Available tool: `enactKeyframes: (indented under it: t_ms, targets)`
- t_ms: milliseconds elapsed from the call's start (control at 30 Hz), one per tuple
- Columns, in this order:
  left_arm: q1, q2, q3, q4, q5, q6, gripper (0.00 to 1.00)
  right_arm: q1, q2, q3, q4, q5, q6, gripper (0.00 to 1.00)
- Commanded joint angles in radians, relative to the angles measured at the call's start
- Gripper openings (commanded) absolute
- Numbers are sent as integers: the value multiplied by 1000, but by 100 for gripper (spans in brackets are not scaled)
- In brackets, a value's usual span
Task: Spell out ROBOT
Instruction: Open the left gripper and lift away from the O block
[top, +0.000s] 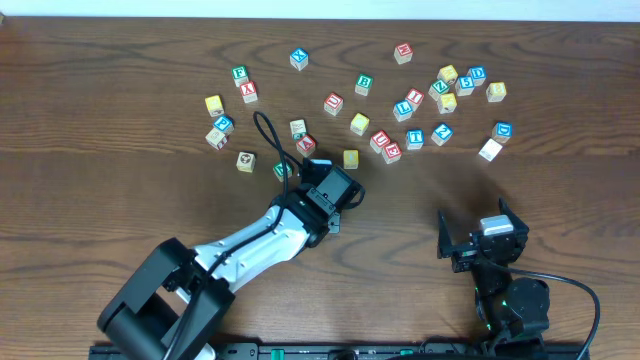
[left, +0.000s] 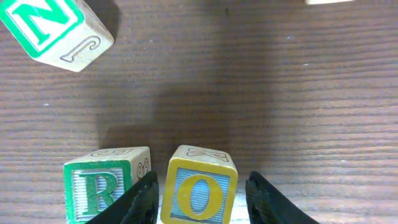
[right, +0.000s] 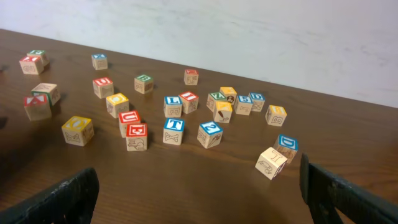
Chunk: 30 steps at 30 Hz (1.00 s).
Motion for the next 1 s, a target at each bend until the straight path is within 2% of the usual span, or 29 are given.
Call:
enactKeyframes:
  t_ms: [0,433,467,567,767,967]
  targets:
    - [2,-34,-6,-3,-20,22,44,-6,0,-2,-4,-1,-11,99]
    - [2,-205,-6,-23,-20,49,46,-6,0,-2,-4,-1,-11,99]
    - [2,-242,-6,-28,-21,58,51,-6,0,-2,-4,-1,-11,99]
    - [2,-315,-6,-42,-21,75,55,-6,0,-2,-4,-1,-11,99]
    - [2,-419,-6,-84,-21,93,75,-6,0,-2,-4,-1,-11,99]
    - [3,-489,-6,-128,-21,108,77,-6,0,-2,-4,-1,-11,99]
